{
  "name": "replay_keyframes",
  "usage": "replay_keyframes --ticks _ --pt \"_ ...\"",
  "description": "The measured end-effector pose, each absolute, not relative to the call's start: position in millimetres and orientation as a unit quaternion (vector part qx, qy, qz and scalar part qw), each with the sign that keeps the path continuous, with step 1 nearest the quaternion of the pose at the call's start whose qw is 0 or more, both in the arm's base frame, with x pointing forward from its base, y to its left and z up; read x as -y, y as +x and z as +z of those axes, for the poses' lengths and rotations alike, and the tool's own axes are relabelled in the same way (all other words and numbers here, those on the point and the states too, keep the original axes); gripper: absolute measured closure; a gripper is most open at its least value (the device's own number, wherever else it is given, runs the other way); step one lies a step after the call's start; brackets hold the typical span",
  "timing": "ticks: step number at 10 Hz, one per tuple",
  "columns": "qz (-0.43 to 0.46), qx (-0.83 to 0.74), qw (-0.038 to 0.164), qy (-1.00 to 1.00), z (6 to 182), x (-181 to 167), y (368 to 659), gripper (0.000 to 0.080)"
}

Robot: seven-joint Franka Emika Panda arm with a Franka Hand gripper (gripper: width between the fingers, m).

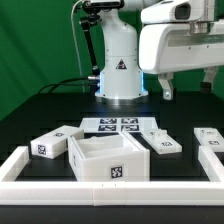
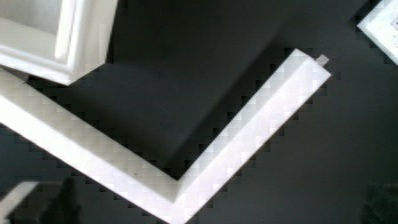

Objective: Assemble cabinet

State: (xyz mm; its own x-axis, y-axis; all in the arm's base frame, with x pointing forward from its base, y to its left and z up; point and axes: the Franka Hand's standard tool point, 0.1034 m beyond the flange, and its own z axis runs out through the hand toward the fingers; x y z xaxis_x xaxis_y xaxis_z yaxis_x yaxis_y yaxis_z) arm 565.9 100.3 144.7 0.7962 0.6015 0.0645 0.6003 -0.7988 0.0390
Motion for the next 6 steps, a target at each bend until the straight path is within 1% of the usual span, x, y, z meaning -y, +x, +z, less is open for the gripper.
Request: replay_keyframes --ticks 6 --pt "0.036 -0.321 0.008 0.946 143.3 -99.4 564.9 0.0001"
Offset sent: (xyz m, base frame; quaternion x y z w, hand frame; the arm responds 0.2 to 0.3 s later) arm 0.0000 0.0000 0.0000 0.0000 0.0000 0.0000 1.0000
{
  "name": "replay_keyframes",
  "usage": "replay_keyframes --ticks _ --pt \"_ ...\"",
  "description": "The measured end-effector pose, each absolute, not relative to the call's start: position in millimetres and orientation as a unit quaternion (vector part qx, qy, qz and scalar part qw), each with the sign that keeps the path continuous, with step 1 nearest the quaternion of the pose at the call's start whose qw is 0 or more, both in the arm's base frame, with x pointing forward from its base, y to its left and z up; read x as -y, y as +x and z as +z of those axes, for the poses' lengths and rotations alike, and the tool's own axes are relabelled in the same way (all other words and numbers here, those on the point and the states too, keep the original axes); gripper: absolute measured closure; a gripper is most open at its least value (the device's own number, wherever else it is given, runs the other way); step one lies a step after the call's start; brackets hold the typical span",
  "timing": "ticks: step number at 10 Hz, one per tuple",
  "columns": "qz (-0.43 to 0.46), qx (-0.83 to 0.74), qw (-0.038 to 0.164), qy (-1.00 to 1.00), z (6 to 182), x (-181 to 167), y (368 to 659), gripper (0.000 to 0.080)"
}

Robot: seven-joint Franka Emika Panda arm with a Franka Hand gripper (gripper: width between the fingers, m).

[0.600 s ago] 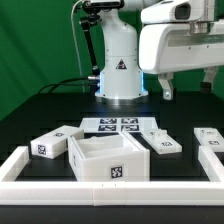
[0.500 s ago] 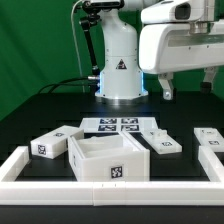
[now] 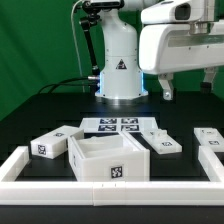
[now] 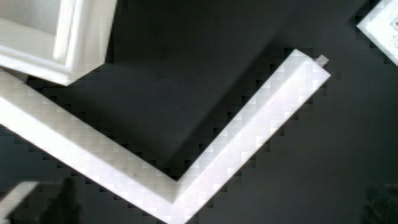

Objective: Assemble cabinet

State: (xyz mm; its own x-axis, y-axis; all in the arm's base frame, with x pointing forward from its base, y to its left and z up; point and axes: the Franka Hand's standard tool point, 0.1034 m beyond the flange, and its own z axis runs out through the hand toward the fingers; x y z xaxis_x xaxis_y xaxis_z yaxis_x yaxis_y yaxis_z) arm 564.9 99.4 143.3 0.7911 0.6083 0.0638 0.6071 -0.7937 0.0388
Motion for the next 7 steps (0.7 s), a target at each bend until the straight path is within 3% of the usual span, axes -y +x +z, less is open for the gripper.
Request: replay_keyframes --ticks 4,7 --pt "0.041 -0.499 0.020 0.865 129.3 -60 553 0.0001" --pt "0.023 -0.514 0.018 0.857 128.1 -54 552 0.0001"
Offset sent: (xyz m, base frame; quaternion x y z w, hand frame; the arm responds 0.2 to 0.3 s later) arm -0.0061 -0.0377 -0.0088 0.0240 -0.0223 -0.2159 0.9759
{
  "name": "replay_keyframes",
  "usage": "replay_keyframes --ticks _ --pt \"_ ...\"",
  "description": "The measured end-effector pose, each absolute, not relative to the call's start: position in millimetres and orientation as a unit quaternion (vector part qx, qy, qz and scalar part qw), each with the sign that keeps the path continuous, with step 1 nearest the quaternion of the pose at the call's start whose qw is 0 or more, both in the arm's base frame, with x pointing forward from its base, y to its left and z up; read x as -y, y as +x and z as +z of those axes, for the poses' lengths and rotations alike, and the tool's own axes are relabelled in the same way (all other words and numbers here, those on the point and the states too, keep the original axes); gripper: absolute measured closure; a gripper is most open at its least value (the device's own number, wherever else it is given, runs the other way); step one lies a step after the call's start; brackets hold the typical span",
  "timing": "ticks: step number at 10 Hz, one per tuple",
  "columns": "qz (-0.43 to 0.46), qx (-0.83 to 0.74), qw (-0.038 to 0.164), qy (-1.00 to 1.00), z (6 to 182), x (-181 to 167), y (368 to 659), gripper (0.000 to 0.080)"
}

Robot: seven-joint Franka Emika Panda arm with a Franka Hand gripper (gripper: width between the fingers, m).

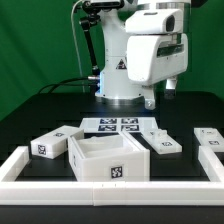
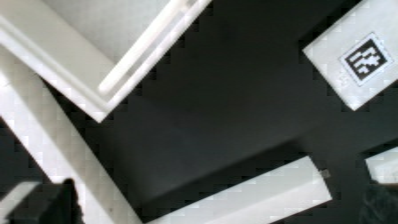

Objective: Assemble cabinet

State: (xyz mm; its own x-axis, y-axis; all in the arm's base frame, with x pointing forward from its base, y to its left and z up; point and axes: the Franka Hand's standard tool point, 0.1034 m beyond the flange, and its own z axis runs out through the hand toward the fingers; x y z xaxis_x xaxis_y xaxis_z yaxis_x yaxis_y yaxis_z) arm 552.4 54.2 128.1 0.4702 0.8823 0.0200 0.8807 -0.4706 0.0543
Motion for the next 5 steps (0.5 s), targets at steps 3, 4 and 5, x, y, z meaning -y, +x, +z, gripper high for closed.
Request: replay_keyframes --ticks 3,4,5 --pt "0.037 -0.586 0.028 0.809 124.6 -43 552 0.0001" --pt "0.044 -0.633 0.037 0.772 119.9 -28 547 0.0001" --pt "0.040 -0.654 0.037 0.754 117.6 -18 544 0.0001"
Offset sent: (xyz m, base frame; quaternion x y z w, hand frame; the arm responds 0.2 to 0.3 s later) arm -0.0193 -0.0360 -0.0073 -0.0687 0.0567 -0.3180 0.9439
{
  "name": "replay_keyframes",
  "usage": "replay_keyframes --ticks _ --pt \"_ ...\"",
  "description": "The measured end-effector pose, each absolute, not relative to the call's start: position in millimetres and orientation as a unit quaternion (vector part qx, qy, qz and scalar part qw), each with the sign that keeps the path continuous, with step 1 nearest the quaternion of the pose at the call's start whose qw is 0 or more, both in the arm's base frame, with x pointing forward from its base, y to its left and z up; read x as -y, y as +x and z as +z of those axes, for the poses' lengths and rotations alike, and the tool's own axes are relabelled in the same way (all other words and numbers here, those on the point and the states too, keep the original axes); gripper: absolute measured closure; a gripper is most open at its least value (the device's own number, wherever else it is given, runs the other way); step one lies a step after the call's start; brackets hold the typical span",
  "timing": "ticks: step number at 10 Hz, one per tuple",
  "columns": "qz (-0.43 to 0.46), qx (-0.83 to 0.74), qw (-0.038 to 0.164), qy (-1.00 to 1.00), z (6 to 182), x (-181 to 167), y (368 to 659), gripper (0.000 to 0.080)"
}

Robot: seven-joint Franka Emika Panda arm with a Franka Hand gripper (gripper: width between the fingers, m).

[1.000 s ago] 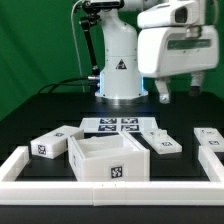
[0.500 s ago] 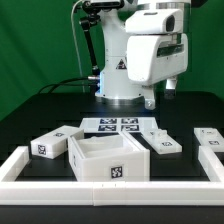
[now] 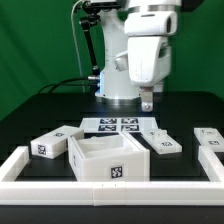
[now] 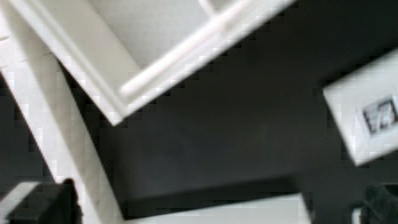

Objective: Assemble cabinet

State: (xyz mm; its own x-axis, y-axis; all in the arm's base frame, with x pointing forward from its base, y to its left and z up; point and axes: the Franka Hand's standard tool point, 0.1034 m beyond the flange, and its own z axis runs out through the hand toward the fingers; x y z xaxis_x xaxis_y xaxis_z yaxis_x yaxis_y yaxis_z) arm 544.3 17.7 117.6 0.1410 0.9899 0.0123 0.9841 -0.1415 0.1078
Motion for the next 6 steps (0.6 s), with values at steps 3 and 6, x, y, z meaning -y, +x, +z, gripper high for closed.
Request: replay_keyframes --ticks 3,6 --pt "0.032 -0.686 0.039 0.726 118.2 -5.4 545.5 0.0001" --pt "0.030 -0.689 0.039 0.723 116.9 -2.7 544.1 0.0001"
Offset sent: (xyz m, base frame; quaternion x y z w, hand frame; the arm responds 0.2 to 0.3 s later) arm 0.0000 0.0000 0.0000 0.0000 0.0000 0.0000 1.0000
